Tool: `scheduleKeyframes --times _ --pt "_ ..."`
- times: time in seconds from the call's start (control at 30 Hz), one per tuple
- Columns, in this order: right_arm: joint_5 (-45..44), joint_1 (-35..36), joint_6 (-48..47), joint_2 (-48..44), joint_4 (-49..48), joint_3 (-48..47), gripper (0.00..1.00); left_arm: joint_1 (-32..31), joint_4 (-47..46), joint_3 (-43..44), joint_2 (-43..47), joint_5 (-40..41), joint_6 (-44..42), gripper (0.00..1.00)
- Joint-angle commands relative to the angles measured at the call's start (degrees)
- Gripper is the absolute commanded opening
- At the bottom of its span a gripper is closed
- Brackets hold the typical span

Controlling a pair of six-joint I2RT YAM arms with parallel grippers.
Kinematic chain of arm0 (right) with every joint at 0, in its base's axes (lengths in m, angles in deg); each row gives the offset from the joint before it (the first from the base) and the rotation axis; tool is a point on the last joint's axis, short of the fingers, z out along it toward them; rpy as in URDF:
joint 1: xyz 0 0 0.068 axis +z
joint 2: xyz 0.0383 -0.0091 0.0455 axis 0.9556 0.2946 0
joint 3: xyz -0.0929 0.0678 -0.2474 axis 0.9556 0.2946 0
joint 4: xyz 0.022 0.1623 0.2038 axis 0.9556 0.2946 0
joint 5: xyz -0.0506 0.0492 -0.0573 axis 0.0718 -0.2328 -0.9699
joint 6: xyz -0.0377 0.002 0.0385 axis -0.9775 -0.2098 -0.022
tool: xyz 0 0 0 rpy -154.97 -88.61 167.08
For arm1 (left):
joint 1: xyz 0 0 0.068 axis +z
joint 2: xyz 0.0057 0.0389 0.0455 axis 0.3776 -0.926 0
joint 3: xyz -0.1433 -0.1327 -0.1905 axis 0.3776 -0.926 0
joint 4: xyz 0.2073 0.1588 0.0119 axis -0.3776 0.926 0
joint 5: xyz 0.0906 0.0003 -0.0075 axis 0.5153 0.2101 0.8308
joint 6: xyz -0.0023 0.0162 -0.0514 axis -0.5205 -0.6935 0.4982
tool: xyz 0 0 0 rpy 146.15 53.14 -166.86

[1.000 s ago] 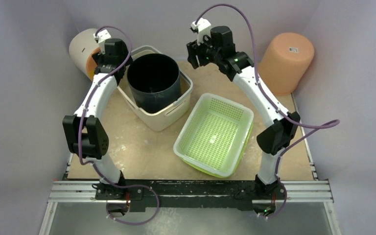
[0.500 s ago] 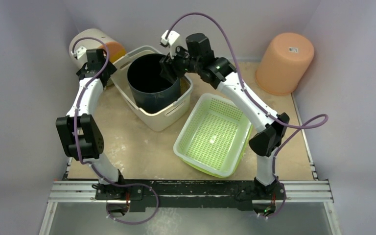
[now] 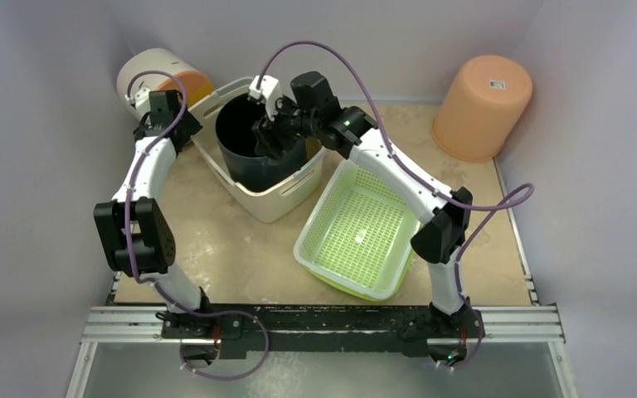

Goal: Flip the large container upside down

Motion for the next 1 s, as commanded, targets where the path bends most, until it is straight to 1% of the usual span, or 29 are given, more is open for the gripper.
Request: scheduleKeyframes --times 0.0,0.17,0.33,0.47,0.63,0.77,0.83,0.87,0.9,0.97 --pt "2.86 1.90 -1.65 -1.11 0.03 -0.69 0.64 0.19 0.21 0.97 3.28 -0.01 -0.71 0.88" --pt "3.22 2.71 -1.78 0.35 0.16 0.26 0.64 0.12 1.92 2.92 4.01 0.41 -1.69 0.88" --pt "3.52 2.70 -1.43 2.42 -0.95 2.18 0.64 0.11 1.52 2.18 6.65 -0.68 -1.51 0.88" --pt "1.80 2.71 -1.05 4.15 -1.29 1.58 0.63 0.11 0.61 0.66 8.77 -1.87 -1.43 0.88" --pt "-3.10 2.71 0.02 5.52 -1.74 0.94 0.63 0.00 0.03 -0.45 11.11 -3.39 -1.52 0.88" --pt "-8.09 2.71 0.47 6.26 -2.44 0.74 0.61 -0.20 -0.27 -0.50 12.19 -3.74 -1.90 0.88" --pt "-10.20 2.69 0.54 6.61 -2.76 0.33 0.57 -0.23 -0.44 -0.50 12.13 -4.17 -1.86 0.88" --pt "-11.53 2.71 0.48 6.77 -2.90 0.21 0.54 -0.24 -0.48 -0.48 12.11 -4.36 -1.86 0.88" --pt "-12.09 2.71 0.35 6.82 -2.93 0.03 0.50 -0.24 -0.56 -0.48 12.07 -4.54 -1.87 0.88" --pt "-13.49 2.71 -0.37 6.80 -3.32 0.29 0.38 -0.24 -0.81 -0.48 12.02 -4.76 -1.69 0.88"
